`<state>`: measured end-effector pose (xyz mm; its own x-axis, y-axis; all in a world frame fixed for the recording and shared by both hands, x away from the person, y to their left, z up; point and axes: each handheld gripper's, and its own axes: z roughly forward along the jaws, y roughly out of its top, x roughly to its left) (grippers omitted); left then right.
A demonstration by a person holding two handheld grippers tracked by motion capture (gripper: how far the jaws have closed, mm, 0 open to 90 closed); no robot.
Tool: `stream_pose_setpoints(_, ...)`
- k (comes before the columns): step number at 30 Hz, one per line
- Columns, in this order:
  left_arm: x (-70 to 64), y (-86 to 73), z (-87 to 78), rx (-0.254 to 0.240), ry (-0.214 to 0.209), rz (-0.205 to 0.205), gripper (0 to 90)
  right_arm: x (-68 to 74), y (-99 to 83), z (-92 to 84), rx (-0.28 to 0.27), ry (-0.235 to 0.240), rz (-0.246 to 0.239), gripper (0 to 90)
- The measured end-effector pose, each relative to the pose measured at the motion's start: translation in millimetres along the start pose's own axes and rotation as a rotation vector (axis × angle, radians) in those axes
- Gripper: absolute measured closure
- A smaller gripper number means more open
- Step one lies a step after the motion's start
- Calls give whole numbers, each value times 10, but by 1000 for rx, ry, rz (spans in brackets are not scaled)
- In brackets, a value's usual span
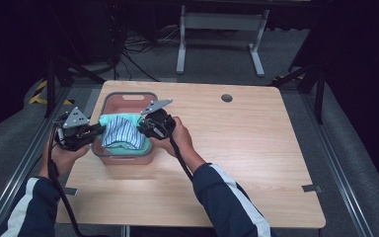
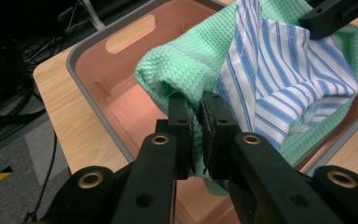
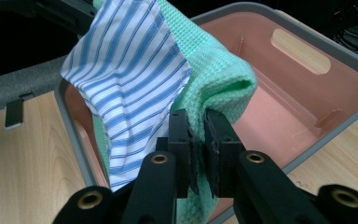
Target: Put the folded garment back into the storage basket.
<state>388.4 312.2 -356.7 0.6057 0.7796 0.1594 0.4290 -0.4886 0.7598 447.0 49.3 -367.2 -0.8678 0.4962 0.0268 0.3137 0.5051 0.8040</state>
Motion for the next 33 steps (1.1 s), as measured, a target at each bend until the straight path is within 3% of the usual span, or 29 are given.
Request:
stream_pose_setpoints(3, 6, -14, 16, 5, 3, 10, 830, -9, -16, 29, 9, -2, 1, 817)
stream_pose_setpoints(8, 10, -64, 47, 13, 23, -7, 806, -17, -38, 68, 22, -10, 2, 786)
stream_pose_setpoints(11, 20, -82, 57, 25, 47, -1, 771, -27, -59, 76, 26, -16, 4, 779)
stream_pose_setpoints(21, -21, -72, 24, -7, 53, -10, 628, -68, -111, -7, 18, -41, 9, 733)
stream_pose_setpoints(26, -159, -13, 6, -21, 56, 10, 550, -123, -170, -181, 1, -57, 12, 709)
stream_pose_setpoints(33, -379, 107, 1, -57, 13, 31, 524, -144, -241, -392, -10, -84, -14, 687)
